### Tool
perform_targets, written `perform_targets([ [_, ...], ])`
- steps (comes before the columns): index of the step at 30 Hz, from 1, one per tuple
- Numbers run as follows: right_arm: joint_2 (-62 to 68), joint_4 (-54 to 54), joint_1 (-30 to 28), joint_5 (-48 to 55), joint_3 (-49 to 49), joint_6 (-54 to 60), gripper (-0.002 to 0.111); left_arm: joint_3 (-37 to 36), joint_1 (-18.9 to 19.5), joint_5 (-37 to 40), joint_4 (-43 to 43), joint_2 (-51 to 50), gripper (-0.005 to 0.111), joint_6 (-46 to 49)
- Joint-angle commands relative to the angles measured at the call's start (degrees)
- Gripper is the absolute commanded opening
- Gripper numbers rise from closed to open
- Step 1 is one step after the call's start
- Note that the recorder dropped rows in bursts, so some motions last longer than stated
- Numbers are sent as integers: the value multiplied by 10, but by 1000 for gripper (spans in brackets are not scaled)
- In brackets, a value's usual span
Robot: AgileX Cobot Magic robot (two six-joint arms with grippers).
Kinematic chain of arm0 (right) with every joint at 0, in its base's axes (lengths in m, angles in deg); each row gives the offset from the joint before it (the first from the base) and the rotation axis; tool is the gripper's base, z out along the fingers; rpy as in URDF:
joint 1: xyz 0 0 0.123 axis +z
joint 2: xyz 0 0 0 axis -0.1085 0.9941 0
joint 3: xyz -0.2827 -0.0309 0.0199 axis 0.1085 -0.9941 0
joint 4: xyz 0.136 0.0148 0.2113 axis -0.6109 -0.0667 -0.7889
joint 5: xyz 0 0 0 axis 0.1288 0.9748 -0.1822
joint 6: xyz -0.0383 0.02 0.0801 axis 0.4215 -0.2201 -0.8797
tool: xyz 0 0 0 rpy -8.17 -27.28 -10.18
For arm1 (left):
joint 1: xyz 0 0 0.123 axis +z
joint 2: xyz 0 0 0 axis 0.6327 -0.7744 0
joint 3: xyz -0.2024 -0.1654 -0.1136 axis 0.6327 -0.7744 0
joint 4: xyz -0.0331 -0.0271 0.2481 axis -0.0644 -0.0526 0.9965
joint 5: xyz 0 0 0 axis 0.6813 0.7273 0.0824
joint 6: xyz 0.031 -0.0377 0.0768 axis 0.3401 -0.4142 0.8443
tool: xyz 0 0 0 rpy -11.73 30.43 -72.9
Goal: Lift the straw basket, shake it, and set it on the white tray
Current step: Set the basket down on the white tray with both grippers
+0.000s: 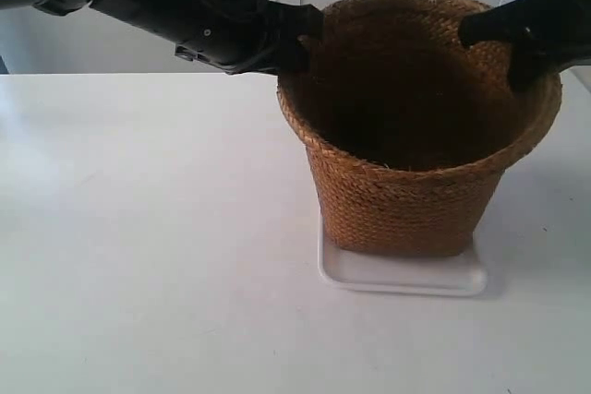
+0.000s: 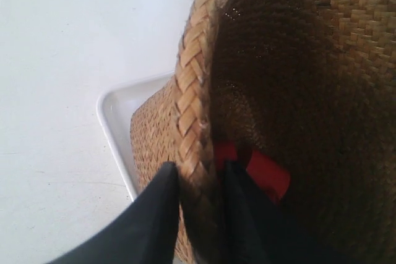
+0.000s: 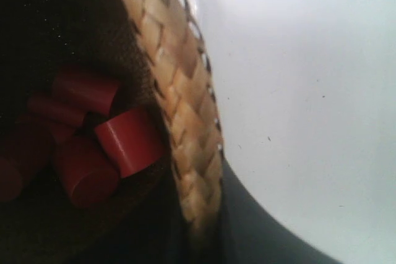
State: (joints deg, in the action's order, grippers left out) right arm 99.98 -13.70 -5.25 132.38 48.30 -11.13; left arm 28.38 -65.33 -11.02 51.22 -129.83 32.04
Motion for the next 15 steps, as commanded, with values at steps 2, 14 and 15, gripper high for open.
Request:
perform_targets([
  [2, -7, 31, -5, 8, -8, -3, 0, 7, -3, 6, -3, 9, 31, 9],
  [14, -7, 43, -5, 8, -8, -2, 1, 7, -3, 6, 8, 9, 31, 9],
  [15, -7, 43, -5, 8, -8, -2, 2, 7, -3, 5, 9, 9, 32, 9],
])
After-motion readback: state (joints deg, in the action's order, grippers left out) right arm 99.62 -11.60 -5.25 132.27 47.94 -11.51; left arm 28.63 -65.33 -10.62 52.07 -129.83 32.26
